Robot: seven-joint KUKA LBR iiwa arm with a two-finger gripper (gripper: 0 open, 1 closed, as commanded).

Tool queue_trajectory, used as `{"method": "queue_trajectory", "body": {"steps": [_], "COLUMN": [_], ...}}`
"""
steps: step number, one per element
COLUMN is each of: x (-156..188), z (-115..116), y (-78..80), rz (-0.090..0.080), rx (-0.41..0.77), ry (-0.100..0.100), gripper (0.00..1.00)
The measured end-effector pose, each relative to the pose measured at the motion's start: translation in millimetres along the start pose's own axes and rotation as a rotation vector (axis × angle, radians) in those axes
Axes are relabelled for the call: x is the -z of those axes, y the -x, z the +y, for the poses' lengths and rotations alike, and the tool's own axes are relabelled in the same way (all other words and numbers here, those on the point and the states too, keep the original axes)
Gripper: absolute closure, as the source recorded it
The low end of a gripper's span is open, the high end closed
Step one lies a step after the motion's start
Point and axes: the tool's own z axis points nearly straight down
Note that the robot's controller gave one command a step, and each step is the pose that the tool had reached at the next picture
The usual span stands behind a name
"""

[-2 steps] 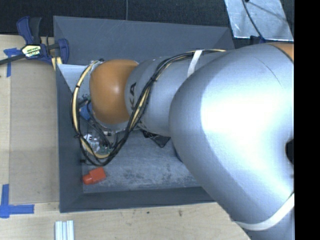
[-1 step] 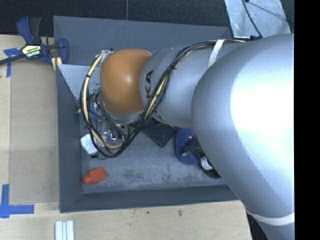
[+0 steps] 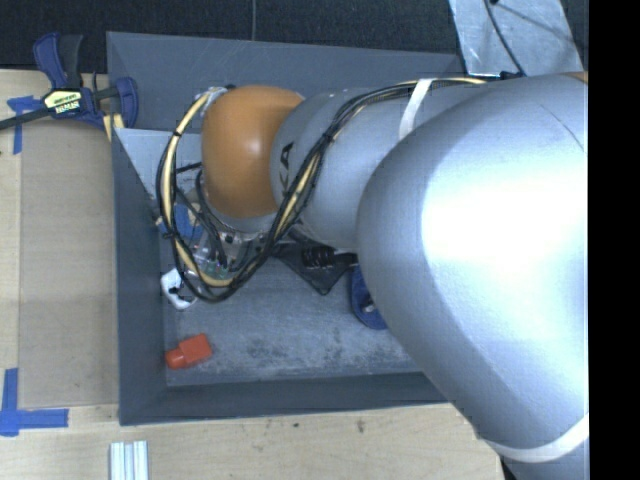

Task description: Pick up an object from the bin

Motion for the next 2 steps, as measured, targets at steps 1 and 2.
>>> {"method": "queue_trajectory", "body": {"steps": [1,2], "x": [-30.4,-28.9], "z": [15.7,15.2], "y": [5.7,7.4], "rz": [0.0,-0.003], "rx": [0.441,0.439], "ry": [-0.004,-0.005], "gripper": [0.0,0.0]}}
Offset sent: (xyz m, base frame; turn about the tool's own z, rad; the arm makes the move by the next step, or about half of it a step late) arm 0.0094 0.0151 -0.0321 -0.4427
